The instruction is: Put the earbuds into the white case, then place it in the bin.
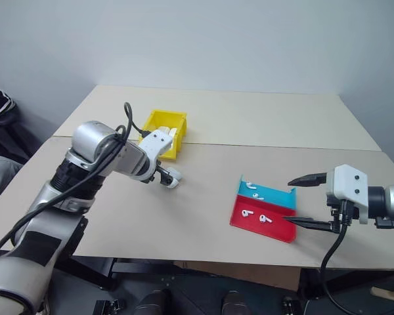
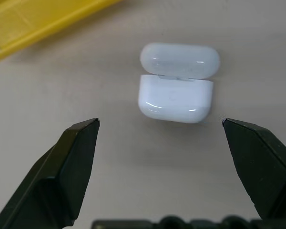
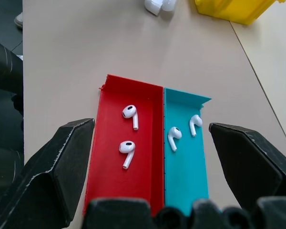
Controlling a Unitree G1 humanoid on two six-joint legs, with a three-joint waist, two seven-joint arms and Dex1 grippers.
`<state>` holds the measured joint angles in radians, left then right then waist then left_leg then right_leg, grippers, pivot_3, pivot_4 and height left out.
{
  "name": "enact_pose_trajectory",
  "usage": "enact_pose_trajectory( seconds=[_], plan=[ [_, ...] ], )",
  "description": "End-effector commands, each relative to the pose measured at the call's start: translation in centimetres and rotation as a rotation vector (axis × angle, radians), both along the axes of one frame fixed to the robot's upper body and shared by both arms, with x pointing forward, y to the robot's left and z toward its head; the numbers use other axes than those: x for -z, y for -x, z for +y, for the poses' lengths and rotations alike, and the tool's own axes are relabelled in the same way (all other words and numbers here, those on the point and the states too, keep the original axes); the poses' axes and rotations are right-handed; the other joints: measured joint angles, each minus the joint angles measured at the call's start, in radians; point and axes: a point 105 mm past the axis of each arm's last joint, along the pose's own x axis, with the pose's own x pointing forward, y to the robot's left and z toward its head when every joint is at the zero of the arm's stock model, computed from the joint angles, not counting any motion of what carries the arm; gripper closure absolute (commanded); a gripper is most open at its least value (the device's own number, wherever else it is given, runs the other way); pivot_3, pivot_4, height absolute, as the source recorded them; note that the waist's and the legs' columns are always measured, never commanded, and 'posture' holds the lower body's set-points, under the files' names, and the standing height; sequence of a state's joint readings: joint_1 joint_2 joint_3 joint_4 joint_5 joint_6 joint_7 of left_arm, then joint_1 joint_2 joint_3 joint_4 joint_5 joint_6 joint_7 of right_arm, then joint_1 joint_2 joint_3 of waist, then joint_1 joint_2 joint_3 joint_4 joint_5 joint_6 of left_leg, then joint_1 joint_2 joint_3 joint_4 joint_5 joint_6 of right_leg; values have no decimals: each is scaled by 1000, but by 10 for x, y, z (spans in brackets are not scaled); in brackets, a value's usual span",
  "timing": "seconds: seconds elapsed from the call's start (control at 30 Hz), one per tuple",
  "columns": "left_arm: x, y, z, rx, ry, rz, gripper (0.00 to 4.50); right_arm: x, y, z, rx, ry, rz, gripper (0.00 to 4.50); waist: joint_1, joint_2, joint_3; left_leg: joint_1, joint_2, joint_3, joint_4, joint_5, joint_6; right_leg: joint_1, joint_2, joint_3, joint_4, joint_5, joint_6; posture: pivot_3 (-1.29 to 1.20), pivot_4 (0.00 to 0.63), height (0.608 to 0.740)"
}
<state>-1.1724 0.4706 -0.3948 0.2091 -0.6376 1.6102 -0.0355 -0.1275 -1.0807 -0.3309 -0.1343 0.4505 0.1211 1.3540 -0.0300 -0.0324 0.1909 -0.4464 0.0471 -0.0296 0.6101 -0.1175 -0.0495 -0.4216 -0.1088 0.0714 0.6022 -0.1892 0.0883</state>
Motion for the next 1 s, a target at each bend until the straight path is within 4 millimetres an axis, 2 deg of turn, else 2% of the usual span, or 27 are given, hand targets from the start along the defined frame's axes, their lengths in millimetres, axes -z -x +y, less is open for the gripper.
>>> enact_pose_trajectory(
  seconds=[0.03, 0.57, 1.0],
  plan=[
    [1, -2, -5, 33, -35, -17, 0, -9, 4, -3, 8, 25, -23, 29, 3, 0, 0, 0, 0, 0, 0, 0, 0, 0, 0, 0, 0, 0, 0, 0, 150, 740],
    [3, -27, -17, 105, -34, -19, 0, -9, 13, -4, 51, 23, -30, 29, 14, 0, 0, -1, 0, 0, 0, 0, 0, -1, 0, 0, -1, 0, 0, 0, 150, 740],
    [20, -32, -21, 132, -75, 13, 0, -9, 16, -3, 67, 29, -42, 29, 14, 0, 0, -1, 0, 0, 1, 0, 0, 0, 0, 0, -1, 0, 0, 0, 150, 740]
  ],
)
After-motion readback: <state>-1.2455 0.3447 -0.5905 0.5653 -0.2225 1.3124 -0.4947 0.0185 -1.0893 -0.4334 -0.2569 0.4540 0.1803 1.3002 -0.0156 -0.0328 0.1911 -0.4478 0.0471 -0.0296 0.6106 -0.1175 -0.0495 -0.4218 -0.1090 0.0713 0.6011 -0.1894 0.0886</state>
